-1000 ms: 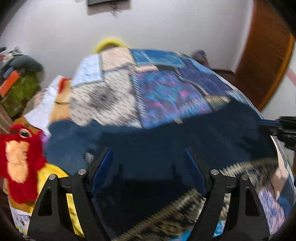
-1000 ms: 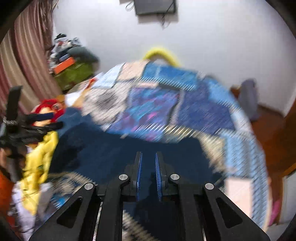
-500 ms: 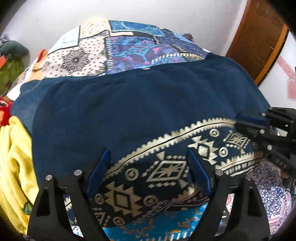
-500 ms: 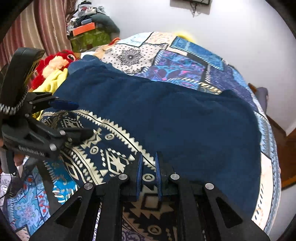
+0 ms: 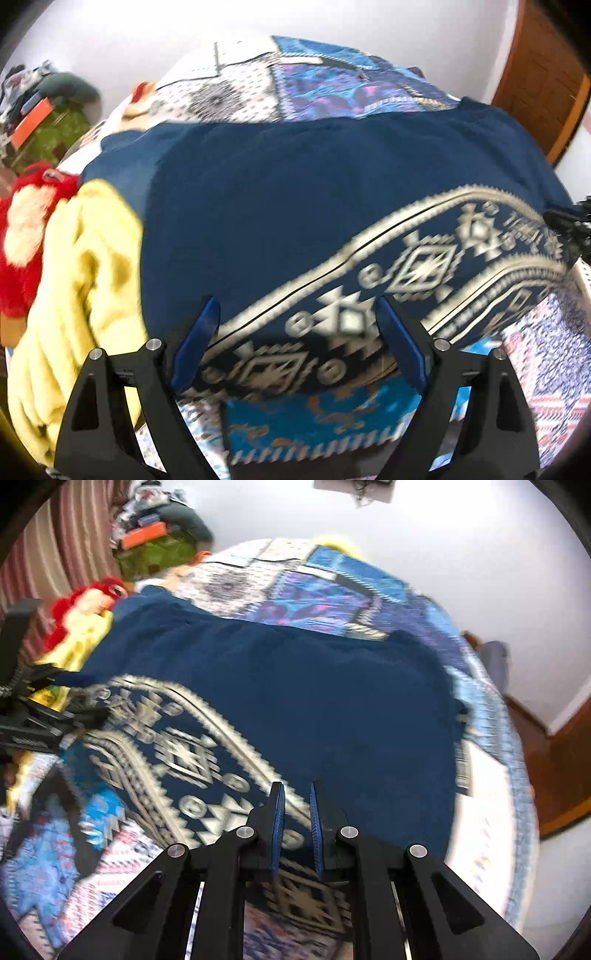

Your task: Fold large clothes

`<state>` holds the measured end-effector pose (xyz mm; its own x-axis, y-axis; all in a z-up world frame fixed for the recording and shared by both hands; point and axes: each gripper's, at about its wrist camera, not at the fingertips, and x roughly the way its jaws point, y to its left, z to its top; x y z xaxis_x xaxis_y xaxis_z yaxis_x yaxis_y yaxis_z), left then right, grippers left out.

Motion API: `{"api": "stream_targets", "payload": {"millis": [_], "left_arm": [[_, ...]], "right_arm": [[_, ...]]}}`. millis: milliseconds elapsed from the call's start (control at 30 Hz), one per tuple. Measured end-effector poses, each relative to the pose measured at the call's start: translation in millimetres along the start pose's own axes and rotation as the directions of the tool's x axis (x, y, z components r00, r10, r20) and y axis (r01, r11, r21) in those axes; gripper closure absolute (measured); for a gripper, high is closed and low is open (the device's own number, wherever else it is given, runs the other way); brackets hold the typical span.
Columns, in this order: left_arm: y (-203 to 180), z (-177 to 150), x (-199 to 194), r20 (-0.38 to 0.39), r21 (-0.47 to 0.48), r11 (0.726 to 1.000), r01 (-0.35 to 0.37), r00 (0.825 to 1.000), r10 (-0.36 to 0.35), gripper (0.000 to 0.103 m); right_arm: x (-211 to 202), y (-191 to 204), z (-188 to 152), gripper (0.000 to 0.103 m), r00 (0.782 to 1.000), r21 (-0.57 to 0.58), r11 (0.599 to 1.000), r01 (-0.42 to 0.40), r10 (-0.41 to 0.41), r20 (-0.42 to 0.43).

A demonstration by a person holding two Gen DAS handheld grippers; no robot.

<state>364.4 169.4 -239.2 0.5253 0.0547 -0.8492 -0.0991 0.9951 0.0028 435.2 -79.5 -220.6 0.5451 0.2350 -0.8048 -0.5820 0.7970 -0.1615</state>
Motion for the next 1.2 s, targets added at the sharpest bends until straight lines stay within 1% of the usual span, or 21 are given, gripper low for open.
{"api": "stream_targets", "payload": {"millis": [33, 100, 133, 167, 267, 333, 400, 433, 467, 500, 533, 567, 633, 767, 867, 933, 1000, 1033, 1067, 1133, 1200], "left_arm": [[4, -3, 0, -0.004, -0.006, 1.0, -0.024, 1.0, 0.024, 0.015], [12, -13, 1, -0.013, 0.013, 0.989, -0.148, 0.989, 0.149, 0.015], [17, -18, 1, -0.014, 0.016, 0.983, -0.185, 0.983, 0.185, 0.015], [24, -24, 1, -0.022, 0.005, 0.981, -0.196, 0.98, 0.196, 0.015], [49, -41, -7, -0.039, -0.094, 0.984, -0.151, 0.988, 0.148, 0.016], [62, -51, -16, -0.029, -0.172, 0.98, -0.103, 0.995, 0.099, 0.016], [74, -63, -29, -0.007, -0.259, 0.965, -0.03, 1.0, 0.029, 0.016], [80, -70, -34, 0.006, -0.307, 0.952, 0.018, 1.0, -0.017, 0.016], [85, -76, -38, 0.018, -0.358, 0.93, 0.08, 0.997, -0.078, 0.016], [85, -81, -40, 0.027, -0.39, 0.912, 0.128, 0.991, -0.128, 0.016], [87, -86, -41, 0.036, -0.417, 0.892, 0.175, 0.984, -0.177, 0.016], [87, -89, -41, 0.041, -0.435, 0.875, 0.211, 0.976, -0.215, 0.016], [82, -95, -37, 0.049, -0.471, 0.838, 0.278, 0.956, -0.29, 0.016], [71, -95, -20, 0.064, -0.516, 0.782, 0.351, 0.926, -0.373, 0.016], [68, -89, -1, 0.118, -0.58, 0.687, 0.439, 0.879, -0.462, 0.016], [69, -84, 9, 0.155, -0.606, 0.639, 0.473, 0.859, -0.489, 0.016], [72, -76, 22, 0.197, -0.635, 0.591, 0.498, 0.844, -0.499, 0.016], [74, -74, 27, 0.208, -0.651, 0.576, 0.495, 0.846, -0.491, 0.016], [75, -70, 33, 0.212, -0.661, 0.57, 0.488, 0.851, -0.481, 0.016], [74, -63, 40, 0.219, -0.66, 0.579, 0.479, 0.859, -0.463, 0.017], [68, -56, 43, 0.223, -0.638, 0.615, 0.463, 0.876, -0.428, 0.017]], "right_arm": [[-3, -5, -5, 0.094, 1.0, 0.0, 1.0, 0.019, -0.019, 0.001], [-4, -17, -13, 0.094, 0.998, 0.026, 0.998, 0.058, -0.058, -0.015], [-2, -25, -18, 0.094, 0.995, 0.04, 0.995, 0.096, -0.094, -0.04], [-1, -34, -24, 0.094, 0.994, 0.057, 0.994, 0.096, -0.093, -0.058], [-3, -60, -37, 0.094, 0.998, 0.157, 0.988, -0.002, 0.012, -0.059], [-7, -67, -40, 0.094, 0.998, 0.168, 0.986, -0.01, 0.02, -0.057], [-9, -69, -42, 0.094, 0.998, 0.17, 0.985, 0.006, 0.004, -0.06], [-8, -69, -44, 0.085, 0.994, 0.15, 0.986, 0.077, -0.064, -0.086], [-9, -70, -47, 0.053, 0.991, 0.136, 0.984, 0.114, -0.103, -0.089], [-10, -74, -51, 0.036, 0.981, 0.133, 0.974, 0.182, -0.171, -0.089], [-11, -77, -55, 0.019, 0.973, 0.137, 0.965, 0.223, -0.212, -0.09], [-14, -83, -60, 0.018, 0.971, 0.15, 0.96, 0.235, -0.223, -0.09], [-22, -94, -69, 0.018, 0.975, 0.198, 0.957, 0.213, -0.197, -0.099], [-47, -104, -71, 0.018, 0.986, 0.249, 0.954, 0.164, -0.154, -0.061], [-63, -98, -62, 0.018, 0.992, 0.254, 0.959, 0.123, -0.124, -0.01], [-66, -90, -53, 0.018, 0.995, 0.251, 0.964, 0.089, -0.096, 0.014], [-67, -81, -46, 0.018, 0.998, 0.247, 0.968, 0.049, -0.059, 0.032], [-67, -75, -43, 0.018, 0.999, 0.242, 0.97, 0.027, -0.037, 0.037], [-65, -70, -40, 0.018, 0.999, 0.238, 0.971, 0.011, -0.021, 0.039], [-61, -60, -35, 0.018, 0.999, 0.229, 0.973, -0.024, 0.015, 0.041], [-57, -53, -32, 0.018, 0.998, 0.224, 0.973, -0.048, 0.041, 0.038]]}}
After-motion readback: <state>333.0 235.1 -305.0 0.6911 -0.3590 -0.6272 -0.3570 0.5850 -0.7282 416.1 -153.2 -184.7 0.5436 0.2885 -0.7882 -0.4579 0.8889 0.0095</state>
